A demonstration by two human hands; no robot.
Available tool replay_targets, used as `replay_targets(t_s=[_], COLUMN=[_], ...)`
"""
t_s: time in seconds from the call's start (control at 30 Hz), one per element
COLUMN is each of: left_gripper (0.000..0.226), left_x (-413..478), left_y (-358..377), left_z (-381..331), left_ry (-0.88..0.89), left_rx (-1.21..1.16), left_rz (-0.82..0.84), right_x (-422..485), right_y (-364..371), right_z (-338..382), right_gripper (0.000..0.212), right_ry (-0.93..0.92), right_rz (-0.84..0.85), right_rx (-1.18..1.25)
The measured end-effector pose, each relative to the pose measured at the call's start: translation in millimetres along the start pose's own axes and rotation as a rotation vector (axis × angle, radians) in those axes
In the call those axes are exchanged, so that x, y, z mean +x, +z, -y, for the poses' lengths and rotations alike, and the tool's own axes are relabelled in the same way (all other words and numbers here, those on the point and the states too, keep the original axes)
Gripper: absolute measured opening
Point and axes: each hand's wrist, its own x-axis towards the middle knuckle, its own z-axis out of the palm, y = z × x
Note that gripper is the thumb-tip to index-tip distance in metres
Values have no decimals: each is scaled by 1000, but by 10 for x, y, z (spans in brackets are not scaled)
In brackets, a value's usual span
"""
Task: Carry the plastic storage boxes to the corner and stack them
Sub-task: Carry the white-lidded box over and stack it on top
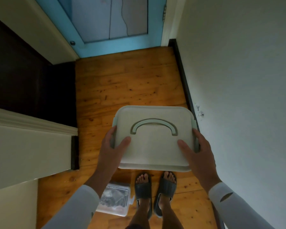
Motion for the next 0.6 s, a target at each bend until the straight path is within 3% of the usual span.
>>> replay_targets(t_s=[0.2,0.6], left_gripper=[60,52], left_x=[-411,-1178], left_y=[-303,-810], left_z=[-427,-1132], left_ry=[-22,51], left_rx=[-63,-151], left_rz=[7,-54], right_x=[-518,-1208], right_y=[-226,-580], right_z=[509,1189], right_gripper=[76,65], right_ry=[-8,-96], right_rz=[-45,-82], right_rx=[35,146])
